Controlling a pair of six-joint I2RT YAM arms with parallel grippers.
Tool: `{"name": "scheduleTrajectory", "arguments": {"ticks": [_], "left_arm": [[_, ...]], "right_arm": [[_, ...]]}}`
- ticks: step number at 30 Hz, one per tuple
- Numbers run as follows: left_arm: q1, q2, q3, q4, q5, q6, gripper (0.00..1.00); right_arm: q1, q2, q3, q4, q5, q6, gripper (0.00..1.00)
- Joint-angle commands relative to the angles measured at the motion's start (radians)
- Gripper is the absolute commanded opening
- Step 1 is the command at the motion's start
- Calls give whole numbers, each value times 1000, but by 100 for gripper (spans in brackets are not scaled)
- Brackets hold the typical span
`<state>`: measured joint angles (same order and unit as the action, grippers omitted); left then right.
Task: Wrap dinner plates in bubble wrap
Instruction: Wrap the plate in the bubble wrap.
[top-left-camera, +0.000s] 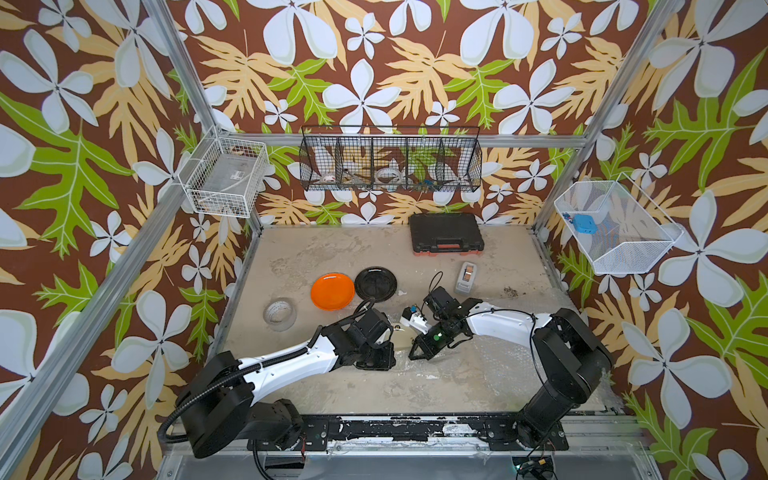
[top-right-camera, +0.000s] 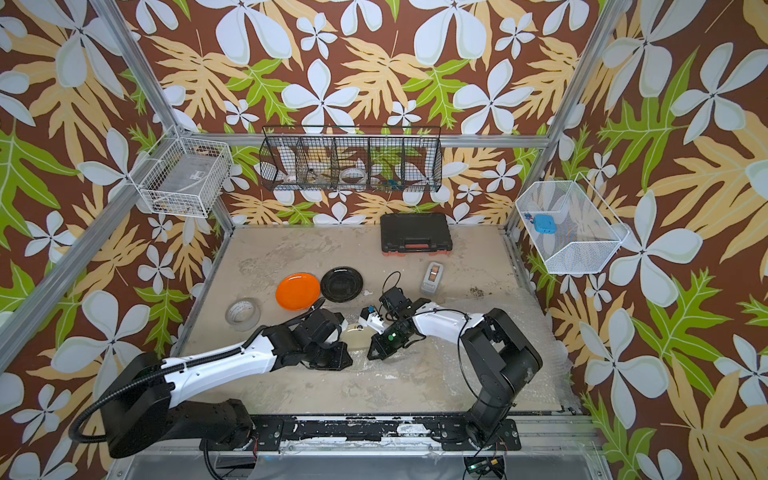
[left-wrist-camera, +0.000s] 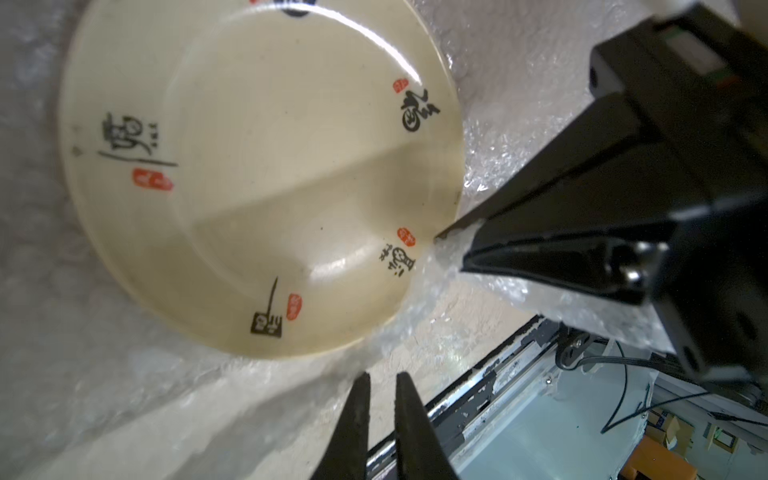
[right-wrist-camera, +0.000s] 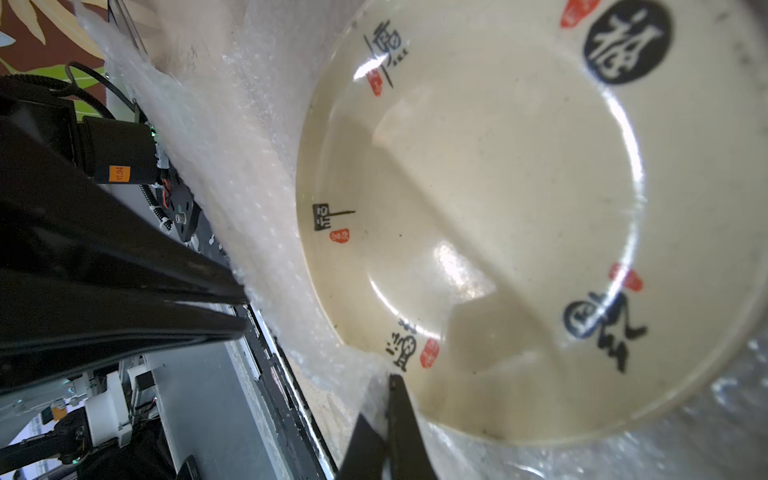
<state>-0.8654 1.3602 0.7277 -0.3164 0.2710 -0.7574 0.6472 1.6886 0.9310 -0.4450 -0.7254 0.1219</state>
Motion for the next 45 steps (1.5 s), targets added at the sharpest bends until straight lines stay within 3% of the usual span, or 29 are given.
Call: {"name": "scheduleTrajectory", "arguments": {"ticks": [1,4,9,12,14,19,23,25,26,31,39,42,45], "left_arm": [[-1,46,9,105,7,-1,15],[0,108,20,113,-18,6,15],[5,195,53,66,-58,35,14],[6,217,62,49,-55,44,14],[7,223,66,40,-58,49,14],[10,228,86,-2,-84,70,14],[12,235,96,-13,-83,81,14],[13,241,96,-13,-82,85,14],[12,245,96,-14,-82,86,14],[12,252,92,-20,-79,91,14],[16,256,75,-36,-92,102,14],[18,260,73,-38,-91,104,14],[18,260,75,-38,-90,104,14]], "right_arm": [[-1,-15,-4,9,2,23,0],[-4,-26,-4,11,35,44,0],[-9,-89,17,-30,240,105,32],[-9,-178,36,-95,410,171,41],[-9,-231,36,-143,449,215,44],[57,-363,-42,-182,301,334,35],[135,-403,-144,-20,113,458,31],[134,-379,-174,43,125,484,29],[127,-355,-156,28,190,473,29],[7,-263,-146,58,329,470,30],[-322,-295,-220,50,436,396,0],[-415,-345,-217,10,440,369,2],[-419,-438,-182,-79,403,357,9]]}}
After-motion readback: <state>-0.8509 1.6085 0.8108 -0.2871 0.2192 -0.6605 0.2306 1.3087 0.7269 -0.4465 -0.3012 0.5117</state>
